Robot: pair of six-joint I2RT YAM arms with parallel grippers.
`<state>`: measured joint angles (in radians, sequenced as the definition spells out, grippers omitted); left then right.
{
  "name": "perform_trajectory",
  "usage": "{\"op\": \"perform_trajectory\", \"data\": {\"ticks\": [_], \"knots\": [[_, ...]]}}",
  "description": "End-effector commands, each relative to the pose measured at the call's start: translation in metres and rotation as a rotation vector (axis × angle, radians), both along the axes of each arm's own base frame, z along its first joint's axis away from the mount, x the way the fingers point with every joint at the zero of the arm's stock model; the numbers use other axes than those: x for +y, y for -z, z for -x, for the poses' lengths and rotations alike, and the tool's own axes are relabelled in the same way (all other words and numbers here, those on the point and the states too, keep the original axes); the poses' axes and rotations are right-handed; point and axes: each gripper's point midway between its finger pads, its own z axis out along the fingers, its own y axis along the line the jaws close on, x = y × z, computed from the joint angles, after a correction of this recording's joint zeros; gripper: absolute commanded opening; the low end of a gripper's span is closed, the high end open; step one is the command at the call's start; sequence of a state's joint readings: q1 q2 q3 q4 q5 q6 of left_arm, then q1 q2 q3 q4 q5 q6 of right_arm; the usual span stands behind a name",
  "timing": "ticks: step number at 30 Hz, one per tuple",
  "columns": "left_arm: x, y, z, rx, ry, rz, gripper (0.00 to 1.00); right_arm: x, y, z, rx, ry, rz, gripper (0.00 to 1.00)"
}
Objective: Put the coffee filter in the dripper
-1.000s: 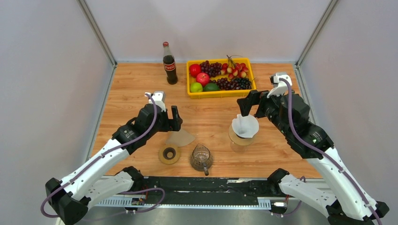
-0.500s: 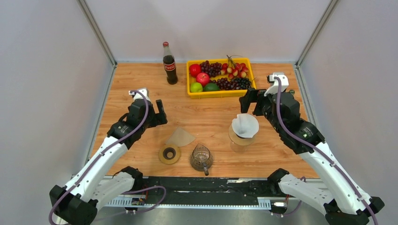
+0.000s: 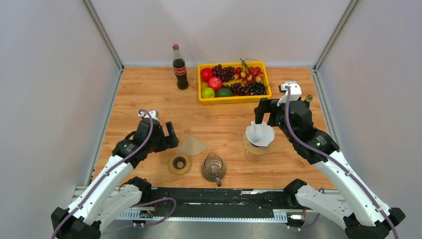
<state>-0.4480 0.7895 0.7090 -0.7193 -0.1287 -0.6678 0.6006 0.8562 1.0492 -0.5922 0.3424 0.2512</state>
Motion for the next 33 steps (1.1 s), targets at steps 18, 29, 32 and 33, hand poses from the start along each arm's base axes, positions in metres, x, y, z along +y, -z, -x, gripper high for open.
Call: {"op": "perform_trajectory", "data": {"ticks": [18, 29, 32, 33], "knots": [[-0.008, 0.106, 0.039, 0.345, -0.031, 0.013, 0.75, -0.090, 0.041, -0.033, 0.100, 0.355, -0.139, 1.00], [-0.015, 0.117, 0.039, 0.369, -0.002, -0.010, 0.60, -0.109, 0.083, -0.031, 0.233, 0.460, -0.238, 1.00], [-0.017, 0.118, 0.041, 0.375, 0.013, -0.014, 0.53, -0.112, 0.094, -0.030, 0.259, 0.475, -0.235, 1.00], [-0.017, 0.118, 0.041, 0.373, 0.016, -0.013, 0.53, -0.113, 0.097, -0.029, 0.268, 0.478, -0.235, 1.00]]}}
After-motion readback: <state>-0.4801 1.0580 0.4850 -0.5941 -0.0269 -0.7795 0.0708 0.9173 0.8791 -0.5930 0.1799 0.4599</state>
